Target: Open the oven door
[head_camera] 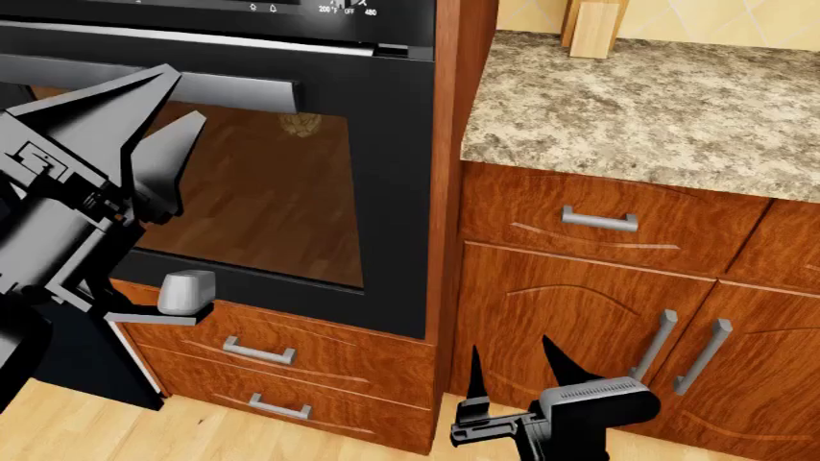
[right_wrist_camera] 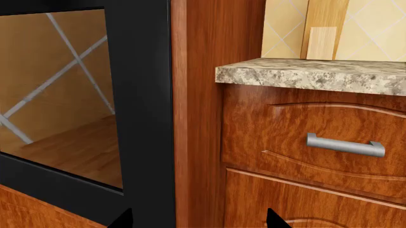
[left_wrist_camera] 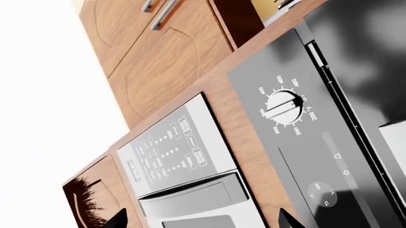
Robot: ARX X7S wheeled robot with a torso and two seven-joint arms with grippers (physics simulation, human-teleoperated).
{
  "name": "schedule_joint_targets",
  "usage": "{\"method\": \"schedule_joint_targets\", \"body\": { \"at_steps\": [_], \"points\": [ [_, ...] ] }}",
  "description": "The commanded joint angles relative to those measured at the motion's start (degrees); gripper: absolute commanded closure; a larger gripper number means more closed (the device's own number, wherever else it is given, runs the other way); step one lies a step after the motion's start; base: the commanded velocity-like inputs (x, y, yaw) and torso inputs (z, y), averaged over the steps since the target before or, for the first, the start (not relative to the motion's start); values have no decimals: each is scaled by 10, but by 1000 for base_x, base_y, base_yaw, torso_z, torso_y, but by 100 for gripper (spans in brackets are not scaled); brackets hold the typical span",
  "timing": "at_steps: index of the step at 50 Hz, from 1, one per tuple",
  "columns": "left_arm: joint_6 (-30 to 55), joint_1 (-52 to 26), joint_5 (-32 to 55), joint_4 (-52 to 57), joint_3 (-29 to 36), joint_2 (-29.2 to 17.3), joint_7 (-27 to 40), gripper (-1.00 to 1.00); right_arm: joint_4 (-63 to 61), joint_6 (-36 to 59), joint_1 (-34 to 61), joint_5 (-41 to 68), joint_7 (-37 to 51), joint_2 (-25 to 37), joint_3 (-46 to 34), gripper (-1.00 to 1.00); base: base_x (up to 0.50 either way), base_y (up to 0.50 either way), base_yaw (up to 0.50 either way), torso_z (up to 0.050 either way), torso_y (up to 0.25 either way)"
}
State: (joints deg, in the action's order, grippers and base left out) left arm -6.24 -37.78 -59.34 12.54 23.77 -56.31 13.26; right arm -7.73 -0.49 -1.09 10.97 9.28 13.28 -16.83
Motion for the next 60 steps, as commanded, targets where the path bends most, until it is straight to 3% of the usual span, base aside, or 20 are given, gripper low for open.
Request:
{"method": "schedule_joint_targets", "body": {
  "at_steps": [1,23,60],
  "points": [
    [-3,3,17,-14,4,-2,-10,-100,-4,3,1,1,7,2,-2,-100,0,0,0,0,0],
    [6,-13,79,-22,1,31,-54,-100,4,-2,5,2,12,5,-8,-100,0,0,0,0,0],
    [-15,-54,65,-65,49,74,-87,-100,-4,-6,6,9,23,13,-15,-100,0,0,0,0,0]
  ]
}}
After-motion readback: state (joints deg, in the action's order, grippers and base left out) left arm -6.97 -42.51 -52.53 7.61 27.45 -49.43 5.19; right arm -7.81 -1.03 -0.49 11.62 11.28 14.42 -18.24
